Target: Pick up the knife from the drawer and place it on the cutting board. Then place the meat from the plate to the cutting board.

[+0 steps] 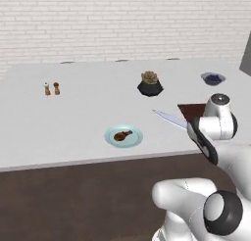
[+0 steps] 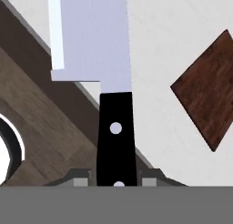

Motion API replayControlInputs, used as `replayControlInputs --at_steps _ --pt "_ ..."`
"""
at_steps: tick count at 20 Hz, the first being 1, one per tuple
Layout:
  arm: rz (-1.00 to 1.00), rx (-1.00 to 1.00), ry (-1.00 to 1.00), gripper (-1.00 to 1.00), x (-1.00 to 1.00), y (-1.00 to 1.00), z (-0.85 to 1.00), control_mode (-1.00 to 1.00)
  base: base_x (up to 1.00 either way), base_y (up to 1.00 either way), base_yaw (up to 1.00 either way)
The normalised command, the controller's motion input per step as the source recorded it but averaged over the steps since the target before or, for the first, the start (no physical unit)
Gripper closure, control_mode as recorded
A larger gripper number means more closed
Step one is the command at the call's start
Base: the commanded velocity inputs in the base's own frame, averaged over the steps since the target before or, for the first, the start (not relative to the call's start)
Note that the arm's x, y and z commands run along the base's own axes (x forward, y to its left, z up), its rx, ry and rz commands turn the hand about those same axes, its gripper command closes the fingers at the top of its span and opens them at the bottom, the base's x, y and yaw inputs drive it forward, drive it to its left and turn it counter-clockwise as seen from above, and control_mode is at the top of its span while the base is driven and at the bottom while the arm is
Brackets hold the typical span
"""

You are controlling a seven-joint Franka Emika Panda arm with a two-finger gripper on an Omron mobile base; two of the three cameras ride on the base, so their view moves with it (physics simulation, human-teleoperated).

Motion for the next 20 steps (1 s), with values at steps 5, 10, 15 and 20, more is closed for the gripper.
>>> replayControlInputs --at_steps 5,10,15,20 --pt "0.00 0.00 0.00 1.00 0.00 0.00 0.00 1.00 0.02 -0.50 0.04" --pt "0.00 0.00 0.00 1.00 0.00 0.00 0.00 1.00 0.12 -0.24 0.00" --pt "0.00 0.00 0.00 1.00 0.00 0.00 0.00 1.00 0.44 -0.09 0.00" --pt "0.00 0.00 0.00 1.00 0.00 0.00 0.00 1.00 0.83 0.00 0.00"
